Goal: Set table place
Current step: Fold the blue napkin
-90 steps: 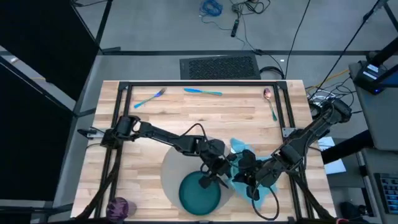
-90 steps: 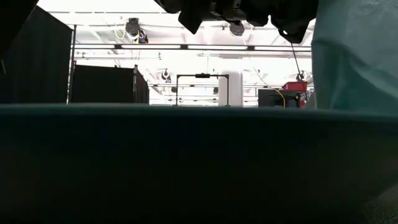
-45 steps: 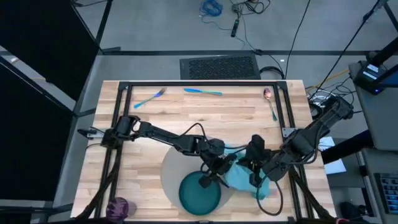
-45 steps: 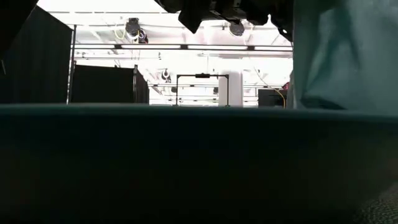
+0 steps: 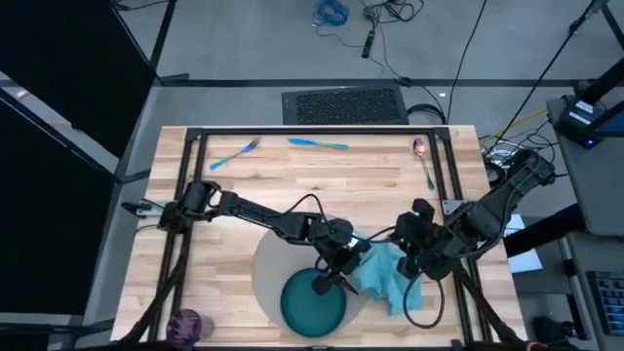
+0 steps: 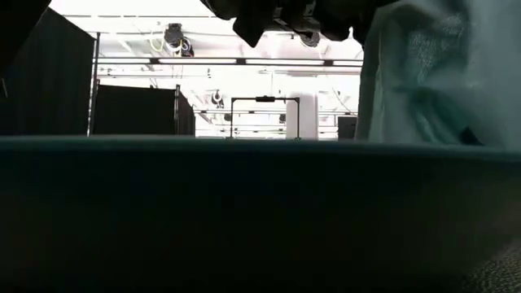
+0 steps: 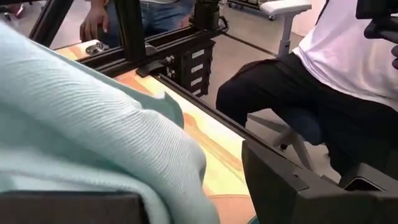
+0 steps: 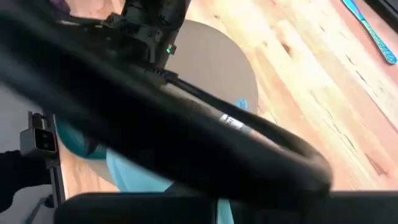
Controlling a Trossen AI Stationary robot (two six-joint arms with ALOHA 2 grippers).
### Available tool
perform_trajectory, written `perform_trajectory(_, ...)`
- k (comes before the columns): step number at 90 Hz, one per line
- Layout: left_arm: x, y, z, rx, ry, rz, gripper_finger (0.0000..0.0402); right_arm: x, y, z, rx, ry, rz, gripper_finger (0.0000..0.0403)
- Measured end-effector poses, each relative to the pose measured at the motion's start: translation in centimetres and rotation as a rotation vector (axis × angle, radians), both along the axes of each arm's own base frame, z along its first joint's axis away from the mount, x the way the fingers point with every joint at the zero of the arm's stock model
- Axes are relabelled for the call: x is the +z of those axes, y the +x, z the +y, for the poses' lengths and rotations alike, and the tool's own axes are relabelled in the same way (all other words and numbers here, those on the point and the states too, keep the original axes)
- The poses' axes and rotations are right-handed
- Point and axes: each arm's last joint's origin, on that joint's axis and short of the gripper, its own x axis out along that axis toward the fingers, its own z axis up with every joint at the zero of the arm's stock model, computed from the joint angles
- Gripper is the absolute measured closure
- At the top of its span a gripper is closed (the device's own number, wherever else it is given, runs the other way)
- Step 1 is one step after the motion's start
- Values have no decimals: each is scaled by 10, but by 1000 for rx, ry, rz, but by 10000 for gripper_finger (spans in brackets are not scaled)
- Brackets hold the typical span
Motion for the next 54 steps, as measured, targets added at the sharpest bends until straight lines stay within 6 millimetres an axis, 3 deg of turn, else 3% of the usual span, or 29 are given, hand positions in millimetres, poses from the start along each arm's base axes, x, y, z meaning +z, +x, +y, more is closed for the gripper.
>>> perform_trajectory(39,0,2,4,101,45,-9,279,-4,-15,1,-34,18,92,403)
perform_trajectory(54,0,3,8,117,48,-11,285,11,-27,2,-44,26,25,403)
